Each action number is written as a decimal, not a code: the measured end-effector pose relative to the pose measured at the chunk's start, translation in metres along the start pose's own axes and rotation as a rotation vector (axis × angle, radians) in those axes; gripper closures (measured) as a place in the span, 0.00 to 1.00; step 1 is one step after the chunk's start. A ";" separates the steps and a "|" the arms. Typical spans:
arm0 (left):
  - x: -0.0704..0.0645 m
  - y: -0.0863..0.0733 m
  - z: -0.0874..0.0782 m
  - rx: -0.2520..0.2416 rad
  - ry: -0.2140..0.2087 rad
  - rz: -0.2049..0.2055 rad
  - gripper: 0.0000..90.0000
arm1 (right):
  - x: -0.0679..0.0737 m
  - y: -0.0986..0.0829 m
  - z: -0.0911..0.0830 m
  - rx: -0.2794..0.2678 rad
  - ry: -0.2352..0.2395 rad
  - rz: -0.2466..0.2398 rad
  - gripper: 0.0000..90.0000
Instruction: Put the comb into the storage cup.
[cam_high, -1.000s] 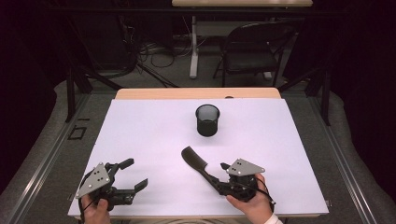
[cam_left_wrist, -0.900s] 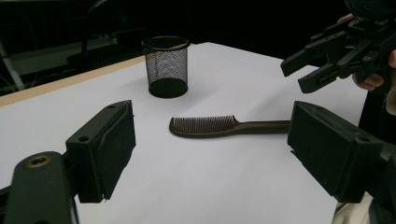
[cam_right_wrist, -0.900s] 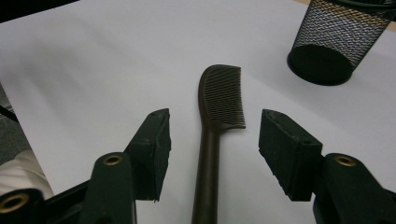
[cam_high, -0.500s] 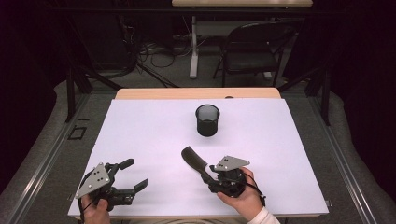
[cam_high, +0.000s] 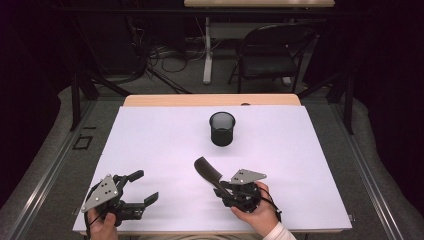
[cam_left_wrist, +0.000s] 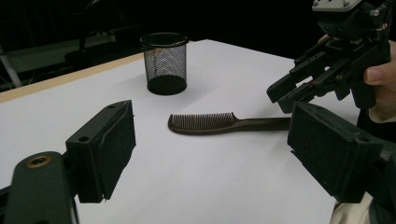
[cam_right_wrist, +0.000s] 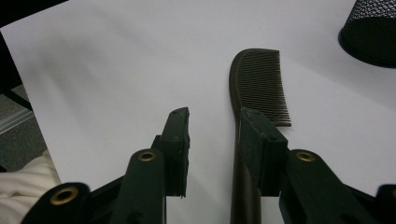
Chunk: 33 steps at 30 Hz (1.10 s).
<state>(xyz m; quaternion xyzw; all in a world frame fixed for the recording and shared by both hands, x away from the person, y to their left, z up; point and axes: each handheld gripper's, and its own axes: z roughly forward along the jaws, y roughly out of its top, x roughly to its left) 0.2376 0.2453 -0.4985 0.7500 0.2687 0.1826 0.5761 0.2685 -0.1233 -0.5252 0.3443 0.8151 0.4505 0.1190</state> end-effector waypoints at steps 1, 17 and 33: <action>0.000 0.000 0.000 -0.001 0.005 0.000 0.17 | 0.000 -0.001 0.001 0.002 0.000 -0.004 0.71; 0.001 -0.002 0.002 0.004 -0.012 -0.009 0.17 | 0.003 -0.011 0.010 0.042 -0.027 -0.021 0.66; 0.003 -0.003 0.003 0.012 -0.015 -0.015 0.17 | -0.001 -0.016 0.012 0.100 -0.026 0.008 0.89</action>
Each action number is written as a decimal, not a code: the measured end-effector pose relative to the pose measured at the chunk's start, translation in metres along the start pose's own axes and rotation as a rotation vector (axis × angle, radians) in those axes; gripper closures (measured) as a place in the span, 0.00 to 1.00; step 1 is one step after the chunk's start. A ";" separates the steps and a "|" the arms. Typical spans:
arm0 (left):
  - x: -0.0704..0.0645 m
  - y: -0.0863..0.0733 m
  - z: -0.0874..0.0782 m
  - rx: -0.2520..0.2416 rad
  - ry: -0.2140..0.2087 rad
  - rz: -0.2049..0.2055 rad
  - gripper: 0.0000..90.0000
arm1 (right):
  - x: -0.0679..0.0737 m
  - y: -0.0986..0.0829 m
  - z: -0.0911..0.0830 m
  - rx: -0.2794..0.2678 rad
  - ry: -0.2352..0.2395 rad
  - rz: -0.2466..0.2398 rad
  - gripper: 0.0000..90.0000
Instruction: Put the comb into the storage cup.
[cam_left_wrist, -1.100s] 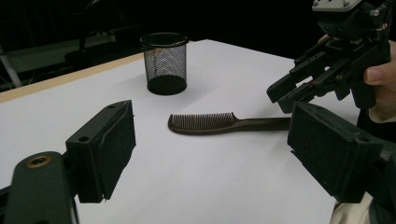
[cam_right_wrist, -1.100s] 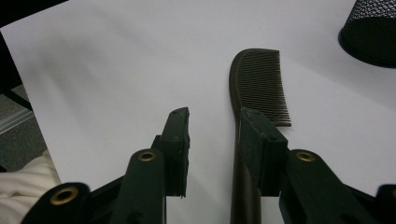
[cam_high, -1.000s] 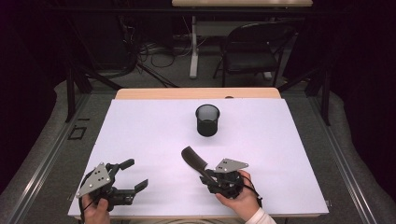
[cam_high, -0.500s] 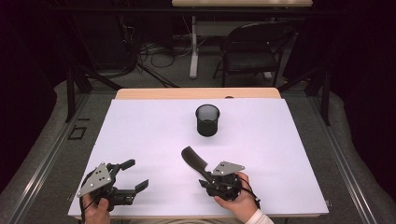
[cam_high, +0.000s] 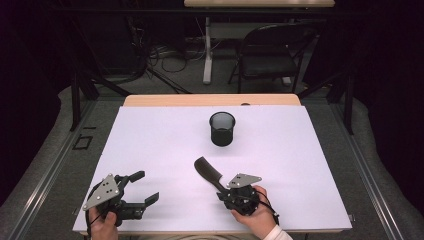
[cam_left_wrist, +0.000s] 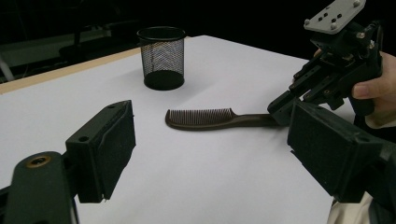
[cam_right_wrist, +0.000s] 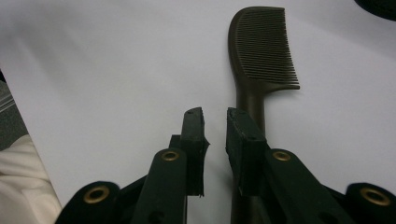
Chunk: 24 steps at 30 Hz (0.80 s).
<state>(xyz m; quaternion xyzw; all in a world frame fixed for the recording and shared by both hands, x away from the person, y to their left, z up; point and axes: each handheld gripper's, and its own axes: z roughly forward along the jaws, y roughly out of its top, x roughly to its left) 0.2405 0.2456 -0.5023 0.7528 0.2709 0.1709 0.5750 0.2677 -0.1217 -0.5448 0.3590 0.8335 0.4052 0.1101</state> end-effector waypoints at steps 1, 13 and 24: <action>0.000 0.000 0.000 -0.002 -0.001 0.000 0.17 | 0.000 0.000 0.000 0.007 -0.002 0.003 0.91; 0.001 -0.001 0.000 0.003 0.000 -0.006 0.17 | 0.000 -0.003 0.005 0.062 -0.003 -0.011 1.00; 0.001 -0.001 0.000 0.003 0.002 -0.006 0.17 | -0.003 -0.004 0.005 0.078 -0.005 -0.007 1.00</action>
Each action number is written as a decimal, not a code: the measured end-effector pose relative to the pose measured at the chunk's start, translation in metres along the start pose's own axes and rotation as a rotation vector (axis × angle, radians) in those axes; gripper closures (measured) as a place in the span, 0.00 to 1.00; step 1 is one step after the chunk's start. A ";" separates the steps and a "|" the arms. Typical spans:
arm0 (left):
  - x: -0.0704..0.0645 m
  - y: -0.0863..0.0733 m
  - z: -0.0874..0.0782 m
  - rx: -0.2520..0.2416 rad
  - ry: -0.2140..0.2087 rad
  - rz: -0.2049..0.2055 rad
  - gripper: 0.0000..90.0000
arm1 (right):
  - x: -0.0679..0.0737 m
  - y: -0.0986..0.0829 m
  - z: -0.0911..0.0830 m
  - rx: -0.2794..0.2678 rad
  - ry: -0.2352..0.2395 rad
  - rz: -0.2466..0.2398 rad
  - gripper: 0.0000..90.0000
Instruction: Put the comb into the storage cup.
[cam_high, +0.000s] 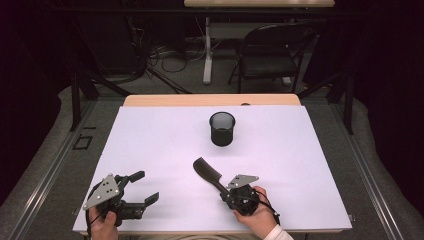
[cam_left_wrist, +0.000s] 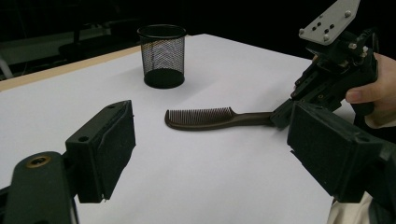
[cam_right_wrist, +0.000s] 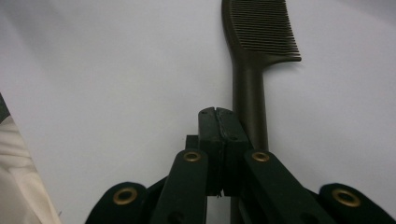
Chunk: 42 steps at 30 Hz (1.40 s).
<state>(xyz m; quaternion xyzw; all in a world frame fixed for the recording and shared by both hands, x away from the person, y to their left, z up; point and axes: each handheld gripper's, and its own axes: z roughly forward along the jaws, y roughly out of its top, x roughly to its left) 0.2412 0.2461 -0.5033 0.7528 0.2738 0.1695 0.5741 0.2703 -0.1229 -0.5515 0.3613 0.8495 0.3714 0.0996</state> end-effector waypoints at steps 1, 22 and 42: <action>0.000 0.000 0.000 0.000 0.000 0.000 0.17 | 0.000 0.000 0.000 0.001 -0.001 0.002 1.00; 0.001 0.000 0.000 0.002 -0.003 -0.002 0.17 | -0.011 -0.001 -0.002 -0.002 -0.023 0.025 1.00; 0.002 -0.001 0.000 0.001 -0.003 -0.004 0.17 | -0.010 0.000 -0.004 -0.012 -0.010 0.024 0.97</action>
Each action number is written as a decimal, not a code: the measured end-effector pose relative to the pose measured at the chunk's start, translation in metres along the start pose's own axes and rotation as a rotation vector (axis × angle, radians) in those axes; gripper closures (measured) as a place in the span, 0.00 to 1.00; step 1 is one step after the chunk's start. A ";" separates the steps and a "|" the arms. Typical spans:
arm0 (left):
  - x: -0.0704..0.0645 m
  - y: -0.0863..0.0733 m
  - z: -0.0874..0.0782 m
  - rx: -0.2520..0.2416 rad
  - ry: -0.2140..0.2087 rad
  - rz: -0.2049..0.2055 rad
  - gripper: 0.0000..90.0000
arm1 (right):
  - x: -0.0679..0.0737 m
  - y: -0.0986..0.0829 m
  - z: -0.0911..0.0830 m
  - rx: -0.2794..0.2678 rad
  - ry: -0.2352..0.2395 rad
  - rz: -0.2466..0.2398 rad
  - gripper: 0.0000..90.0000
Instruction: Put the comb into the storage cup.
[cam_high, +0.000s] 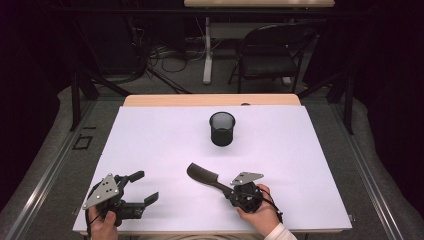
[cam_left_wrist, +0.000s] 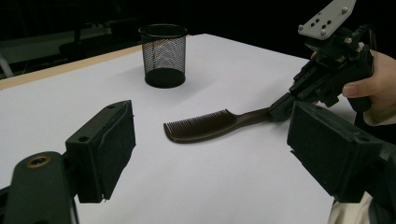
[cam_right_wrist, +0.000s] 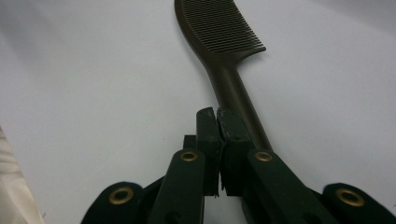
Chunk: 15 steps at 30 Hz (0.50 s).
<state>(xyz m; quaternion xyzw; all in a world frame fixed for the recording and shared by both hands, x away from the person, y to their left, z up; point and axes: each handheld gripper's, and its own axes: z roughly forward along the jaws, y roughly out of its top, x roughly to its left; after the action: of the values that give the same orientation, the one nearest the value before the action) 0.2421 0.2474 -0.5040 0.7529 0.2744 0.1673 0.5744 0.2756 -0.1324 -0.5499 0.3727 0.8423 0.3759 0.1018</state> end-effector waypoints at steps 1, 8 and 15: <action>0.000 0.000 0.000 0.000 0.000 0.000 0.17 | 0.000 0.000 0.000 0.000 0.000 0.000 0.97; 0.000 0.000 0.000 -0.002 -0.003 -0.002 0.17 | 0.000 0.002 -0.004 -0.015 0.004 -0.001 0.90; 0.000 0.000 0.000 -0.003 -0.003 -0.003 0.17 | 0.000 0.003 -0.007 -0.031 0.010 -0.007 0.84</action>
<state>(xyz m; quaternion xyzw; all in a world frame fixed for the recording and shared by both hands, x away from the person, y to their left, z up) 0.2424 0.2475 -0.5044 0.7518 0.2744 0.1655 0.5762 0.2738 -0.1347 -0.5431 0.3661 0.8383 0.3903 0.1045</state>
